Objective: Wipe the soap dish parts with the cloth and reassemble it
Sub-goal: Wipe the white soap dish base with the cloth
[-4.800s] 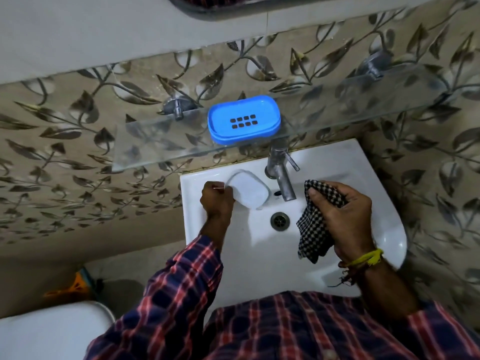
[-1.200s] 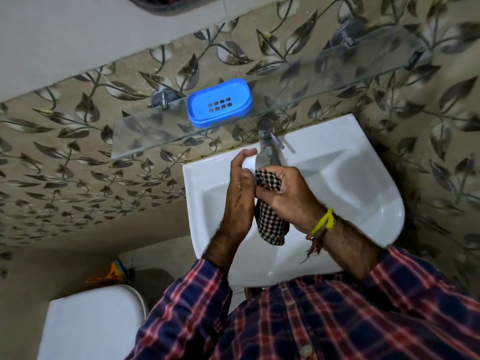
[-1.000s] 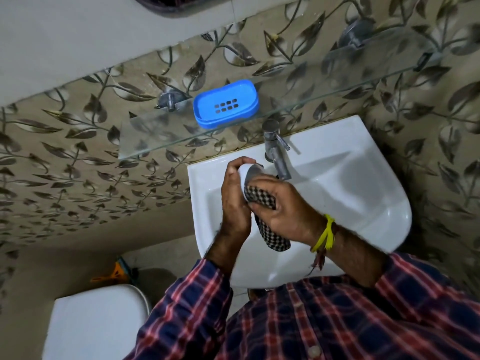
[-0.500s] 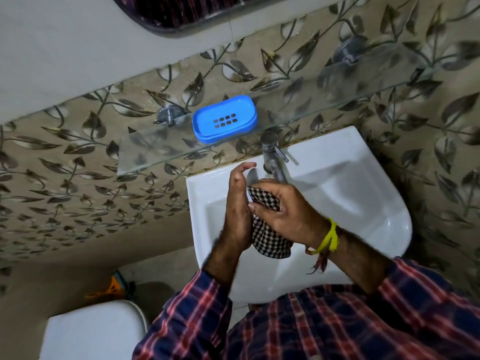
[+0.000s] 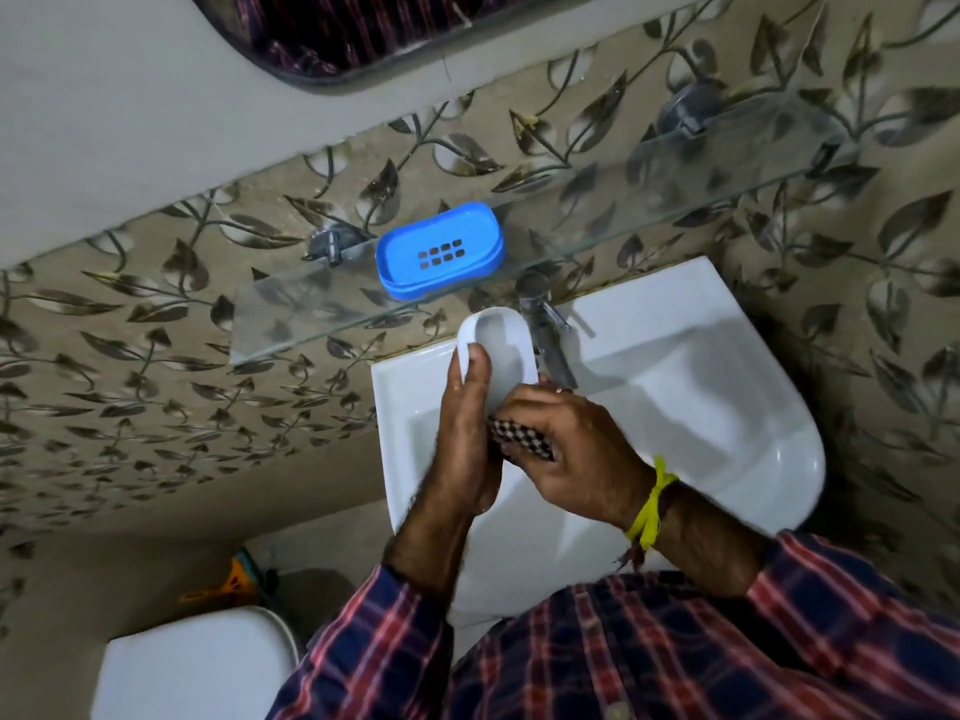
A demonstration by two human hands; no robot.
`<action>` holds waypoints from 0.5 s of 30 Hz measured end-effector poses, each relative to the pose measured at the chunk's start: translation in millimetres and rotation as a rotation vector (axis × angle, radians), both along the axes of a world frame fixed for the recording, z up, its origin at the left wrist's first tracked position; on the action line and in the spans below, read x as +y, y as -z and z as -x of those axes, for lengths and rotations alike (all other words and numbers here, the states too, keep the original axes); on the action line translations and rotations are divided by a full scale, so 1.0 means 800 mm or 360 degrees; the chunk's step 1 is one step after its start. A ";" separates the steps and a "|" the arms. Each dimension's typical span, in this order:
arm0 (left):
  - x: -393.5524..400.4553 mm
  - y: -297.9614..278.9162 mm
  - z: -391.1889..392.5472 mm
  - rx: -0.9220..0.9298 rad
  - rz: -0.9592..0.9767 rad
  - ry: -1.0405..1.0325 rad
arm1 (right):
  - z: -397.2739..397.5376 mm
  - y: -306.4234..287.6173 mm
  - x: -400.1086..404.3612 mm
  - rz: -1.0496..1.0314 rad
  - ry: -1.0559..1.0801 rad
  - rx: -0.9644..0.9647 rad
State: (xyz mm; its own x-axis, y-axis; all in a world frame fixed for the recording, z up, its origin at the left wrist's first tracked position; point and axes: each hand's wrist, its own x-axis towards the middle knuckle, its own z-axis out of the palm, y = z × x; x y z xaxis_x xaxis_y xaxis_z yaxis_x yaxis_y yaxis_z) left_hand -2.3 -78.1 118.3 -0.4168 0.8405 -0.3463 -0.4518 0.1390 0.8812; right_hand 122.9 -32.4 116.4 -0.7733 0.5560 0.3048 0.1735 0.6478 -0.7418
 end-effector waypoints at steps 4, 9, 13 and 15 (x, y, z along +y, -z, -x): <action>0.004 -0.010 0.008 -0.0155 0.0131 -0.0076 | -0.009 0.007 0.013 -0.0673 -0.0124 -0.0136; 0.008 -0.022 0.009 -0.0043 0.0184 0.0132 | -0.016 0.014 0.022 -0.0570 0.0025 0.0002; -0.019 0.005 -0.016 0.0961 -0.0244 0.0182 | -0.004 0.001 0.021 0.0585 0.0259 0.0374; -0.024 0.020 -0.024 0.1092 -0.0297 0.0209 | 0.004 -0.006 0.015 0.1060 0.0175 0.0467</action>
State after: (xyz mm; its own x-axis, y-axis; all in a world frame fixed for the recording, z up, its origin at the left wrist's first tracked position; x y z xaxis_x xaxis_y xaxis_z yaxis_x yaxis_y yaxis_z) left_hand 17.0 -97.5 102.1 -0.3802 0.9182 0.1115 0.2220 -0.0265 0.9747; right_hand 119.9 -20.4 120.8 -0.6411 0.7650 0.0613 -0.0548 0.0341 -0.9979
